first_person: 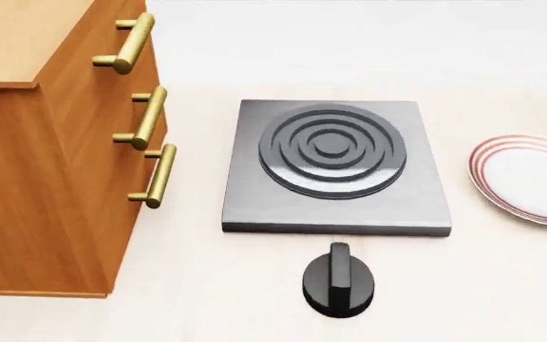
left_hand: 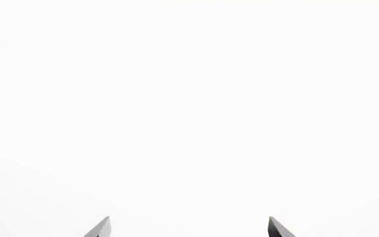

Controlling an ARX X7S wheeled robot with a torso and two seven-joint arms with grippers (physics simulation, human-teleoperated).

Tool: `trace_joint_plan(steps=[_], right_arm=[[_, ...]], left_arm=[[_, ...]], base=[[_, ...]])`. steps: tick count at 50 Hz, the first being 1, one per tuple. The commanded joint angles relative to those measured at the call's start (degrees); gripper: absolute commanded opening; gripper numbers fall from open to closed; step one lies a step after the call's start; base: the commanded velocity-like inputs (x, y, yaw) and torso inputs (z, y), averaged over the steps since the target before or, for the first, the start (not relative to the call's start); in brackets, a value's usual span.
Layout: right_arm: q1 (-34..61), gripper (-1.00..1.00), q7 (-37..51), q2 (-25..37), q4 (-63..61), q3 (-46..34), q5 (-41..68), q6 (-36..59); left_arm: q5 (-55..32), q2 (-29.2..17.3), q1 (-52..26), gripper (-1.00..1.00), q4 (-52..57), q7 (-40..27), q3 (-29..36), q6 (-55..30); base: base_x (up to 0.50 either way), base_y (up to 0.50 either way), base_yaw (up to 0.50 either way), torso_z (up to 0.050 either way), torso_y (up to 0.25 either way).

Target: Put the bowl on the stove.

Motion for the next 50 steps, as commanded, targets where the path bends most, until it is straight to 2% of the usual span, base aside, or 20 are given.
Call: trace_joint_plan(steps=[1, 19, 29, 35, 38, 42, 50], right_arm=[[-0.4, 1.00, -1.4, -1.4, -0.1, -0.1, -2.6, -0.7], [0.0, 1.00, -0.5, -0.6, -0.4, -1.2, -1.6, 0.2], [0.7, 1.00, 2.5, 4.0, 0.1, -0.2, 1.5, 3.3], [-1.9, 1.00, 2.3, 8.2, 1.1, -0.5, 2.2, 6.6], [-3.2, 1.00, 1.9, 11.5, 3.0, -0.1, 6.4, 10.4], [-7.1, 1.00, -0.4, 15.0, 4.2, -1.7, 4.5, 12.5], [-11.3, 1.00, -0.7, 18.8, 8.4, 1.9, 6.1, 18.4]], left_arm=[[1.7, 0.8, 0.1, 1.00, -0.2, 1.2, -0.8, 0.1], [1.7, 0.8, 0.3, 1.00, -0.2, 1.4, -0.5, 0.4], [1.8, 1.1, 0.6, 1.00, -0.2, 1.8, -0.2, 0.5], [1.7, 1.1, 0.7, 1.00, -0.2, 1.8, 0.0, 0.6], [2.0, 1.2, 0.9, 1.00, -0.2, 2.2, 0.2, 0.5], [2.2, 1.2, 0.8, 1.00, -0.3, 2.1, 0.5, 0.4], [1.2, 1.1, 0.8, 1.00, -0.7, 1.9, 0.5, 0.9]], base=[[0.50, 0.00, 0.00, 0.000, 0.000], [0.50, 0.00, 0.00, 0.000, 0.001], [0.50, 0.00, 0.00, 0.000, 0.000], [0.00, 0.00, 0.00, 0.000, 0.000], [0.00, 0.00, 0.00, 0.000, 0.000], [0.00, 0.00, 0.00, 0.000, 0.000], [0.00, 0.00, 0.00, 0.000, 0.000]])
